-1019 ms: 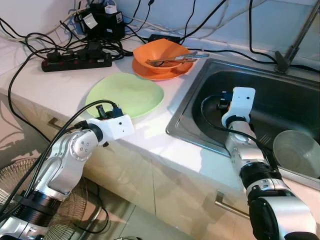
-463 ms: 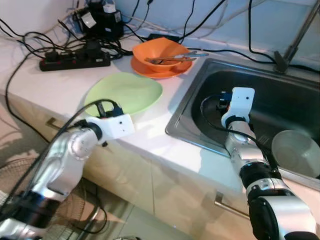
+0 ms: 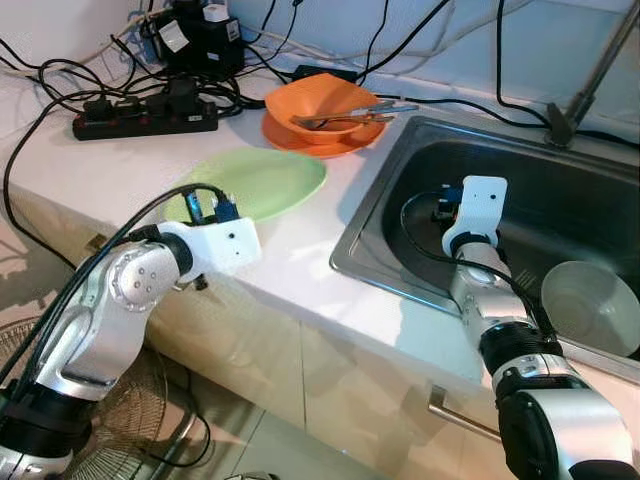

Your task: Kitchen organization

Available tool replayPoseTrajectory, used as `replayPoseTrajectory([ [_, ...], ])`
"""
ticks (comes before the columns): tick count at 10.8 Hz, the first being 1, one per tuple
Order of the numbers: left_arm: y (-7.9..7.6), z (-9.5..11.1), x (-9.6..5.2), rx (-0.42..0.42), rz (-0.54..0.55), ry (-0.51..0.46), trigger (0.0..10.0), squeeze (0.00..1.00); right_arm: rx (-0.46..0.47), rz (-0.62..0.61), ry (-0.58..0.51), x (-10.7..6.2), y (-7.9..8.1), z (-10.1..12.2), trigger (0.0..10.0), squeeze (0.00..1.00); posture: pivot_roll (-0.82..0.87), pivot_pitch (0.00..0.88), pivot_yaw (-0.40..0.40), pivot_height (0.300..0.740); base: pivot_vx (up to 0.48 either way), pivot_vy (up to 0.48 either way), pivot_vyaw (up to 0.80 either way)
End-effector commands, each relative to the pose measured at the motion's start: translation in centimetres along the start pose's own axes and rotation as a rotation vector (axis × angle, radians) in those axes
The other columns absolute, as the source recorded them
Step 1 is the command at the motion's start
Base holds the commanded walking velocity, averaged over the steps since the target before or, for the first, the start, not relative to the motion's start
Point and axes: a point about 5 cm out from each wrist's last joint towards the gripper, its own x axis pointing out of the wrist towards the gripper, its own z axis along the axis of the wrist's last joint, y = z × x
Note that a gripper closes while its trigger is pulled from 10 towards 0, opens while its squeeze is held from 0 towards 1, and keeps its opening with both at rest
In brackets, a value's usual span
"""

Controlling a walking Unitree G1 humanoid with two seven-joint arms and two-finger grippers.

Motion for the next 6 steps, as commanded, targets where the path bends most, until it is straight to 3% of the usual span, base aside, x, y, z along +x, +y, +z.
replayPoseTrajectory([
  [1,-1.1,1.2,0.5,-0.045,-0.085,-0.086,10.0,0.0,0.0,0.002,0.076,-0.7,0.1,-2.0,10.0,0.0,0.2,0.069,0.025,0.74,0.0,0.0,0.0],
  [3,1.7,3.9,0.6,-0.015,0.104,-0.239,10.0,0.0,-0.004,0.001,0.077,-0.7,0.0,-2.0,10.0,0.0,0.2,0.067,0.022,0.74,0.0,0.0,0.0],
  [6,3.8,7.0,0.5,0.088,0.331,-0.391,10.0,0.0,-0.006,0.0,0.078,-0.6,-0.1,-2.0,10.0,0.0,0.2,0.062,0.018,0.74,0.0,0.0,0.0],
])
